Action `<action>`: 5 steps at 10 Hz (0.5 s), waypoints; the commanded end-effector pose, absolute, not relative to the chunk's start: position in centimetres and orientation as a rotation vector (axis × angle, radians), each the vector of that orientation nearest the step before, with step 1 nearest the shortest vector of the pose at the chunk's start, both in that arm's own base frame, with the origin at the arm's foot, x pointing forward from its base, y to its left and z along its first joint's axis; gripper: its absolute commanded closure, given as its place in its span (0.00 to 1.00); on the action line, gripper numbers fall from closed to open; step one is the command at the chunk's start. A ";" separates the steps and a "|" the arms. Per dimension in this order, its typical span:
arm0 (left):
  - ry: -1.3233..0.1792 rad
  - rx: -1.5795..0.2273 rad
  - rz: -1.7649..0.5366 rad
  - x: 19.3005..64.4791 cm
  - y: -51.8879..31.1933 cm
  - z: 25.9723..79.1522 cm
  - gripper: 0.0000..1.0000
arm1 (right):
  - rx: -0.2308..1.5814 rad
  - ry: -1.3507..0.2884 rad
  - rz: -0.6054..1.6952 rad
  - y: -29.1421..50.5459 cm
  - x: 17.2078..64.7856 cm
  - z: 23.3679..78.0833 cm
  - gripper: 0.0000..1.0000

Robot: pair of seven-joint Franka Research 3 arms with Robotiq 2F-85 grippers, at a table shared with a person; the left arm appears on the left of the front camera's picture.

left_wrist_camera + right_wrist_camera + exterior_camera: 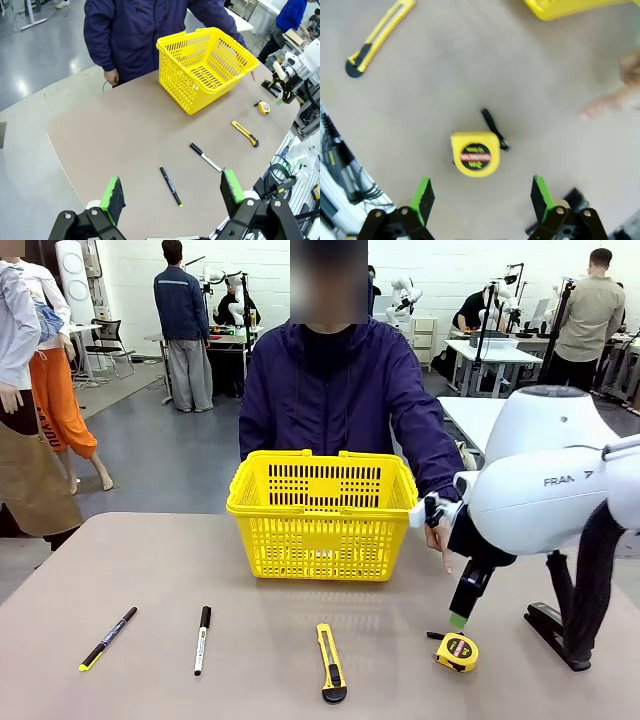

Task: Place the items the person wants into the basket.
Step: Pick up the item the person points to and place it in the Market Basket.

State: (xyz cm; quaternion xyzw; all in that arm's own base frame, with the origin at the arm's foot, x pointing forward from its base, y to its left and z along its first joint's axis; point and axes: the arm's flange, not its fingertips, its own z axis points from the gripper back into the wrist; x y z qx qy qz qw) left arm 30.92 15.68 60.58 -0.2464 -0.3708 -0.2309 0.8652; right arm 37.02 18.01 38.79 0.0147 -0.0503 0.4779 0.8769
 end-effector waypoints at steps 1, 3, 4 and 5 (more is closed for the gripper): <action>-0.789 -0.524 -0.501 30.9 15.9 60.6 0.00 | 0.094 -0.086 1.060 18.3 37.2 36.8 0.00; -0.789 -0.524 -0.501 30.9 15.9 60.6 0.00 | 0.072 -0.066 1.080 18.6 36.8 36.0 0.00; -0.789 -0.524 -0.501 30.9 15.9 60.6 0.00 | 0.075 -0.059 1.124 18.9 36.6 35.3 0.00; -0.789 -0.524 -0.501 30.9 15.9 60.6 0.00 | 0.061 -0.064 1.141 19.0 36.4 34.9 0.00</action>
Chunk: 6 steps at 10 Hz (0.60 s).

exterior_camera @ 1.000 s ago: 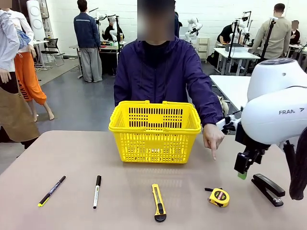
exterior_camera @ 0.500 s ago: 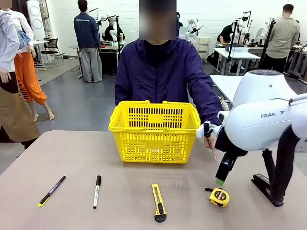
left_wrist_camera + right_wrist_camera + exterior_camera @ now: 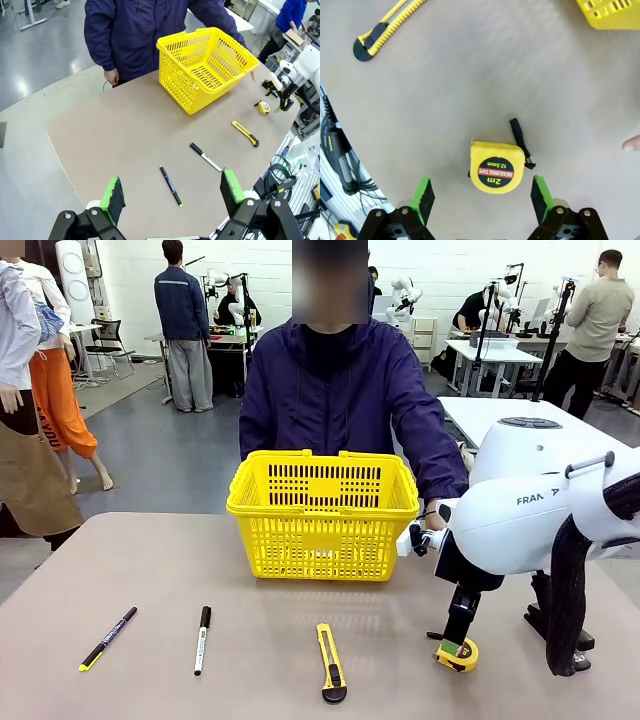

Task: Place the items the person wants into the basket.
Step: Pick up the item the person points to and place it in the Market Basket.

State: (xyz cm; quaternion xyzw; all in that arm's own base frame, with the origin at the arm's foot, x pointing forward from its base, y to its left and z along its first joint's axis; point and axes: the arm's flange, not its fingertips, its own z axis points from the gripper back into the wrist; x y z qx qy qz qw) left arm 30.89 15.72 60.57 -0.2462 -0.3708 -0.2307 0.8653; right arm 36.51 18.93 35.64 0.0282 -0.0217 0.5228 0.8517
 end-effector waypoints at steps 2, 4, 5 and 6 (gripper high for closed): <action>-0.789 -0.524 -0.501 30.9 15.9 60.6 0.00 | 0.064 -0.071 1.164 18.7 36.5 34.0 0.00; -0.789 -0.524 -0.501 30.9 15.9 60.6 0.00 | 0.053 -0.046 1.153 18.4 37.2 32.5 0.00; -0.789 -0.524 -0.501 30.9 15.9 60.6 0.00 | 0.039 -0.027 1.136 18.1 37.6 31.6 0.00; -0.789 -0.524 -0.501 30.9 15.9 60.6 0.00 | 0.037 -0.019 1.127 17.8 37.8 31.0 0.00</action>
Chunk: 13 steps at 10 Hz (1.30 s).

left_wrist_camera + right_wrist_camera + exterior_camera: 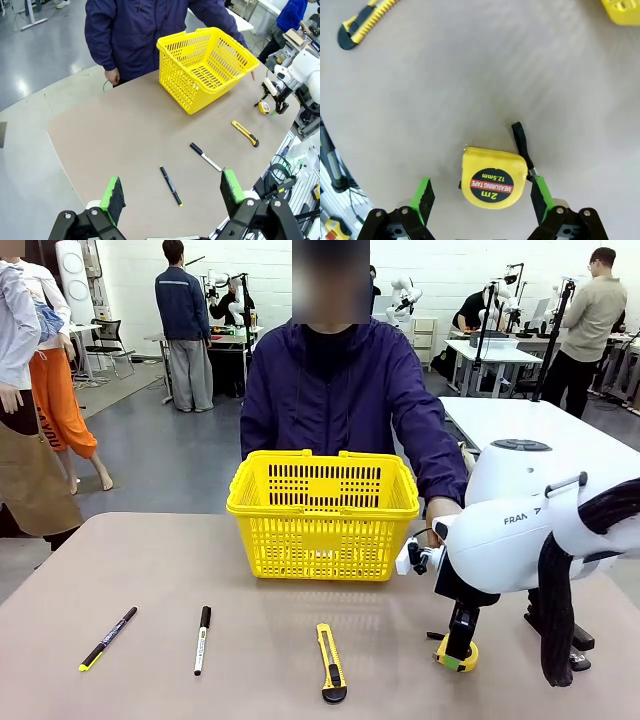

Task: Place the items the person wants into the basket.
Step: Pick up the item the person points to and place it in the Market Basket.

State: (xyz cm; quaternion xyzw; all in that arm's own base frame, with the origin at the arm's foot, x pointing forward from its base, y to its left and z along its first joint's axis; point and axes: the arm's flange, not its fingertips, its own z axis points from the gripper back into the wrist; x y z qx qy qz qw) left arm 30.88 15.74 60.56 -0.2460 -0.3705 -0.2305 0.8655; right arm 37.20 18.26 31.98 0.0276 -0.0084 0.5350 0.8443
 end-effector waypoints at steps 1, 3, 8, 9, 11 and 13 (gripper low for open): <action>-0.789 -0.524 -0.501 30.9 15.9 60.6 0.00 | 0.034 -0.018 1.124 17.6 38.0 30.7 0.00; -0.789 -0.524 -0.501 30.9 15.9 60.6 0.00 | 0.026 -0.022 1.134 17.5 38.0 30.5 0.00; -0.789 -0.524 -0.501 30.9 15.9 60.6 0.00 | -0.001 0.019 1.127 17.6 38.2 30.2 0.00; -0.789 -0.524 -0.501 30.9 15.9 60.6 0.00 | -0.005 0.022 1.122 17.6 38.3 30.2 0.00; -0.789 -0.524 -0.501 30.9 15.9 60.6 0.00 | -0.011 0.039 1.110 17.6 38.4 30.0 0.00; -0.789 -0.524 -0.501 30.9 15.9 60.6 0.00 | -0.028 0.030 1.114 17.6 38.3 30.1 0.49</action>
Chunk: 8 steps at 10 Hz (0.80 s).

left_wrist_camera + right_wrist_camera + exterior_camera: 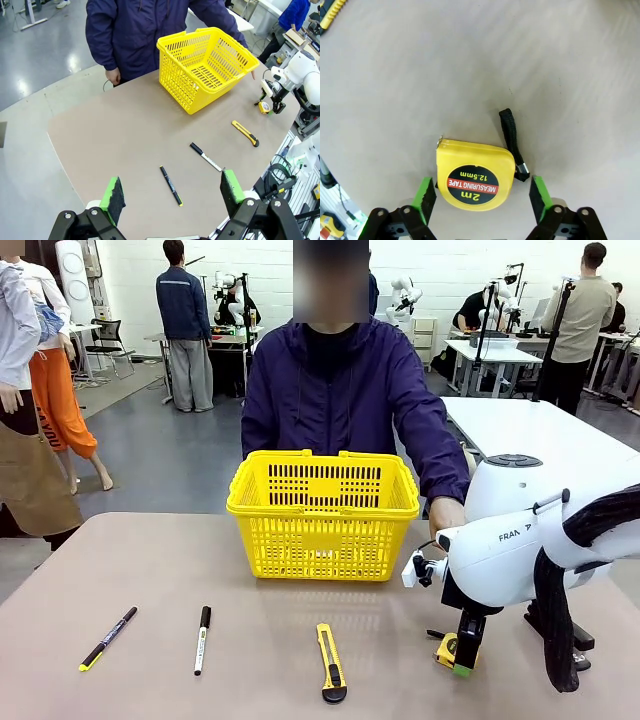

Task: Place the items the person wants into the basket.
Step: Pick up the item the person points to and place it in the Market Basket.

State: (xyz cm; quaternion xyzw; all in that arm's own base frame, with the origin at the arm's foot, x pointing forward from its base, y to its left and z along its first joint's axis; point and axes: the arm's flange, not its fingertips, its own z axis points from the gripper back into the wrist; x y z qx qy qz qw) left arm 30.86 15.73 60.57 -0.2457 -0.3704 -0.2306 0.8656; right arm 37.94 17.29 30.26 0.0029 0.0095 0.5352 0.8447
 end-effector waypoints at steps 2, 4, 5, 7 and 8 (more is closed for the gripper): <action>-0.789 -0.524 -0.501 30.9 15.9 60.6 0.00 | -0.028 0.031 1.112 17.6 38.4 29.9 1.00; -0.789 -0.524 -0.501 30.9 15.9 60.6 0.00 | -0.025 0.032 1.111 17.5 38.4 29.8 1.00; -0.789 -0.524 -0.501 30.9 15.9 60.6 0.00 | -0.025 0.035 1.110 17.5 38.4 29.7 0.86; -0.789 -0.524 -0.501 30.9 15.9 60.6 0.00 | -0.037 0.033 1.111 17.4 38.3 29.8 1.00; -0.789 -0.524 -0.501 30.9 15.9 60.6 0.00 | -0.042 0.034 1.101 17.3 38.3 30.1 1.00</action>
